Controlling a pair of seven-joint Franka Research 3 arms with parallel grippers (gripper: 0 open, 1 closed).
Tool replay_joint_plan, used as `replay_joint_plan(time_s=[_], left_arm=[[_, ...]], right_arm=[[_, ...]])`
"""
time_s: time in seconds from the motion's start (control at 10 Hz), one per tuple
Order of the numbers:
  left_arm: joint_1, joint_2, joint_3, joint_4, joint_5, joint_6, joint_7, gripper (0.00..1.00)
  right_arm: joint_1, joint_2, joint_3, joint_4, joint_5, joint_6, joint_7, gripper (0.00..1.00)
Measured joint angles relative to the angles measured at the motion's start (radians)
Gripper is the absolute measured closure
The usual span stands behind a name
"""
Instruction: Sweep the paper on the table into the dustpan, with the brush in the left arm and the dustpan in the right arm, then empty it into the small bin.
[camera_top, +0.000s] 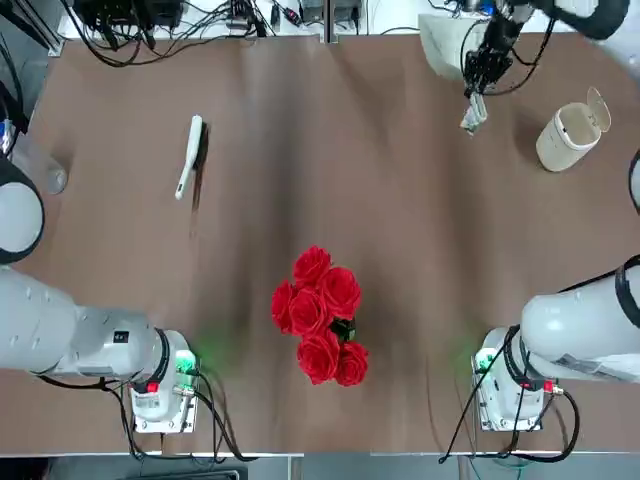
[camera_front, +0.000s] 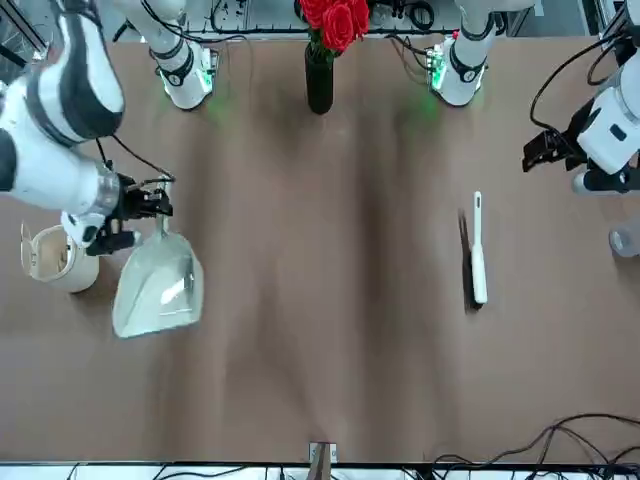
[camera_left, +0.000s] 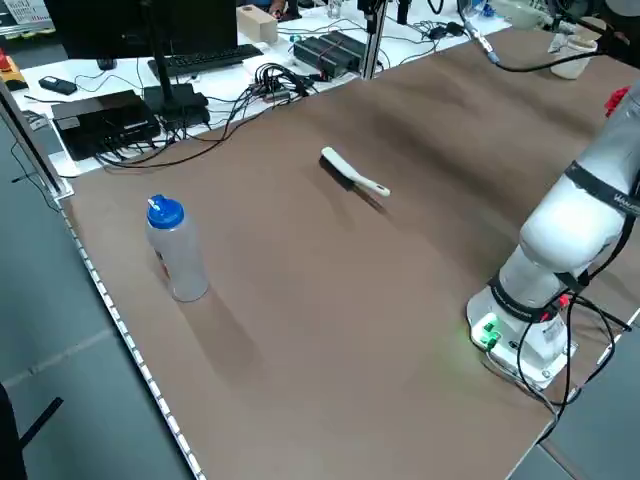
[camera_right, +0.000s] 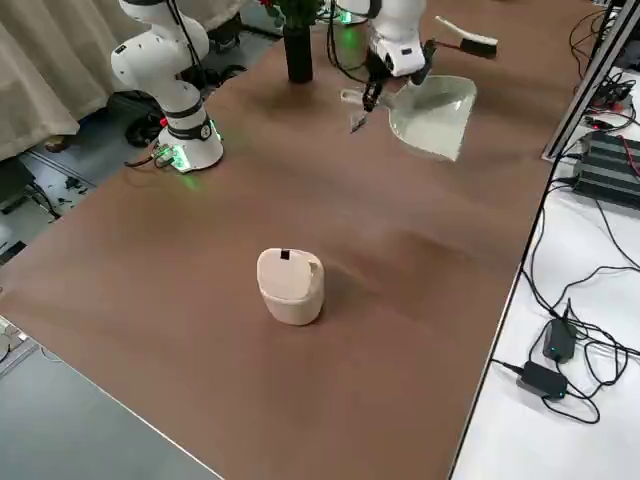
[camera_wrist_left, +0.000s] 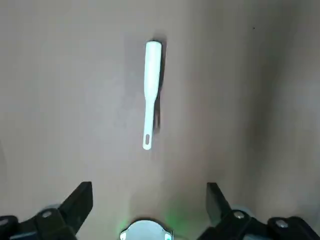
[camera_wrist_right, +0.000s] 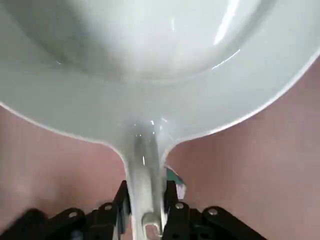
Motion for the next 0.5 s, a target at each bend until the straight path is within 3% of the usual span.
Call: replay_joint_plan(time_s=[0.3,0.5], left_arm=[[0.000,0.002,0.000,0.001,0.000,0.001,0.001,0.00],[0.000,0.001,-0.001,0.008,0.000,0.003,0.002,0.00]], right_arm=[[0.005,0.069,0.080,-0.028,-0.221,0.082,-0.233,0.68],[0.010,0.086,0.091,-0.085,-0.286,0.150,-0.352,0.68]])
